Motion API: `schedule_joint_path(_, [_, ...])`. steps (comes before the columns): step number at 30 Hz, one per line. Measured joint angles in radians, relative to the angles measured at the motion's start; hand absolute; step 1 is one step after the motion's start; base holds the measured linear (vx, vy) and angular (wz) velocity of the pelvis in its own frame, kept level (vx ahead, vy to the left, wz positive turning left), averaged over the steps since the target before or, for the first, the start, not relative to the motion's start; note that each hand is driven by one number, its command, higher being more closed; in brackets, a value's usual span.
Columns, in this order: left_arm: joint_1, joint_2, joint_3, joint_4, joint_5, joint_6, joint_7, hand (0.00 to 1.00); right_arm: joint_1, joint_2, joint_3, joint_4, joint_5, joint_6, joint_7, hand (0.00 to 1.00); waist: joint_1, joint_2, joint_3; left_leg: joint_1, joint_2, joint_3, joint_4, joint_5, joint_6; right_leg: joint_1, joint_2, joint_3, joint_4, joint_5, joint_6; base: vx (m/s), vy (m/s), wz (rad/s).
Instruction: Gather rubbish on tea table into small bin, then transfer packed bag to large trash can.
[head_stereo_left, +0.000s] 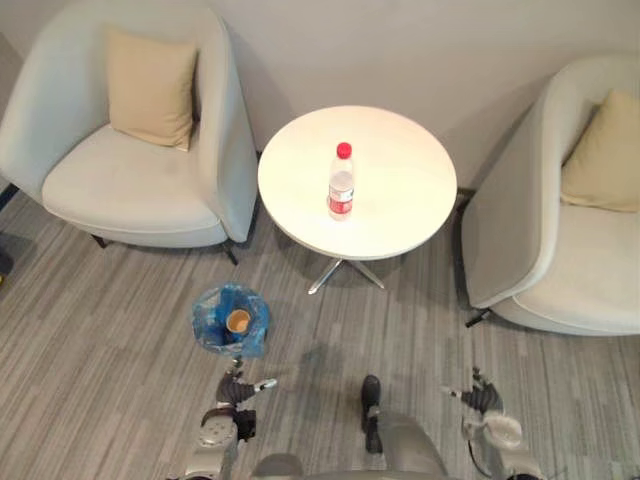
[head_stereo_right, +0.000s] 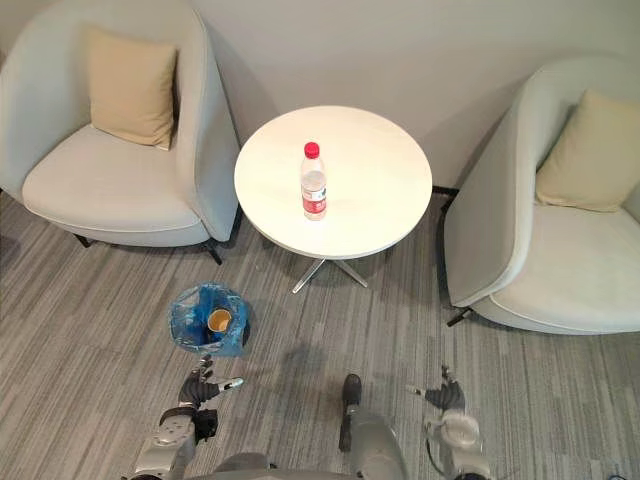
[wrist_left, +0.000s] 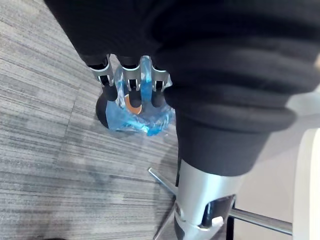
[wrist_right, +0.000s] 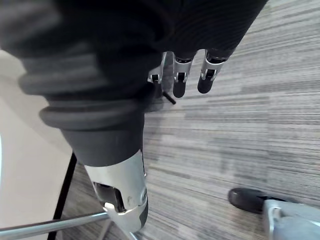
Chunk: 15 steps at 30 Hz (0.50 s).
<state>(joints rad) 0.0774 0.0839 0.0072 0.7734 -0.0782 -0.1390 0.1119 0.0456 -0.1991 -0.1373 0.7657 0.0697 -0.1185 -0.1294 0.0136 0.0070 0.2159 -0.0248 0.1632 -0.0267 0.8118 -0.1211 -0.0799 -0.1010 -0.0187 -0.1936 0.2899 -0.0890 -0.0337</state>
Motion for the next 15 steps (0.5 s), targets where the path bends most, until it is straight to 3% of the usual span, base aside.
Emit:
schedule_joint_path(1, [0.000, -0.006, -0.001, -0.001, 0.000, 0.001, -0.001, 0.00, -0.004, 0.013, 0.000, -0.022, 0.000, -0.013, 0.000, 0.00, 0.006, 0.014, -0.008, -0.082, 0.050, 0.075, 0.093, -0.092, -0.002, 0.068, 0.019, 0.002, -0.056, -0.001, -0.003, 0.54, -0.169, 0.06])
schedule_joint_path(4, [0.004, -0.009, -0.002, -0.003, 0.000, 0.001, -0.001, 0.00, -0.015, 0.019, -0.001, -0.052, 0.000, -0.027, -0.001, 0.00, 0.010, 0.007, -0.004, -0.164, 0.059, 0.155, -0.036, -0.149, -0.006, 0.125, 0.007, 0.005, -0.101, -0.001, -0.003, 0.35, -0.054, -0.11])
schedule_joint_path(5, [0.000, -0.008, -0.005, -0.003, 0.000, 0.001, -0.001, 0.00, -0.011, 0.020, -0.005, -0.075, 0.000, -0.027, -0.003, 0.00, 0.007, 0.012, -0.005, -0.189, 0.049, 0.180, -0.180, -0.145, -0.013, 0.147, -0.001, 0.005, -0.111, -0.007, 0.007, 0.28, 0.072, -0.13])
schedule_joint_path(6, [0.002, -0.010, -0.014, -0.004, 0.000, 0.001, -0.001, 0.00, 0.003, 0.017, -0.008, -0.100, 0.000, -0.029, -0.003, 0.00, 0.005, 0.022, -0.008, -0.186, 0.032, 0.187, -0.323, -0.085, -0.025, 0.160, 0.002, 0.008, -0.112, -0.020, 0.029, 0.33, 0.127, -0.06])
schedule_joint_path(7, [0.010, -0.009, -0.028, -0.009, 0.000, 0.001, -0.003, 0.00, 0.022, 0.011, -0.011, -0.137, -0.001, -0.031, -0.003, 0.00, 0.004, 0.046, -0.015, -0.183, 0.029, 0.183, -0.436, 0.030, 0.031, 0.172, 0.019, 0.021, -0.109, -0.055, 0.066, 0.25, 0.111, 0.02])
schedule_joint_path(10, [0.017, 0.011, -0.027, -0.011, 0.003, 0.001, -0.001, 0.00, 0.051, 0.027, -0.004, -0.203, -0.006, -0.029, -0.004, 0.00, 0.004, 0.002, -0.025, -0.149, -0.035, 0.199, -0.482, 0.027, 0.039, 0.163, -0.051, 0.062, -0.080, -0.091, 0.103, 0.22, 0.089, 0.00])
schedule_joint_path(12, [0.025, 0.013, -0.027, -0.010, 0.004, 0.001, -0.001, 0.00, 0.049, 0.028, 0.007, -0.250, -0.028, -0.030, -0.004, 0.00, 0.004, 0.001, -0.024, -0.144, -0.055, 0.218, -0.480, 0.007, 0.061, 0.134, -0.077, 0.078, -0.017, -0.121, 0.115, 0.14, 0.090, -0.12])
schedule_joint_path(15, [0.056, 0.028, -0.041, -0.010, 0.005, 0.001, -0.001, 0.00, 0.050, 0.036, 0.081, -0.367, -0.069, -0.033, -0.002, 0.00, -0.003, -0.003, -0.018, -0.108, -0.077, 0.231, -0.486, -0.039, 0.077, 0.046, -0.107, 0.133, 0.207, -0.141, 0.144, 0.06, 0.083, -0.13])
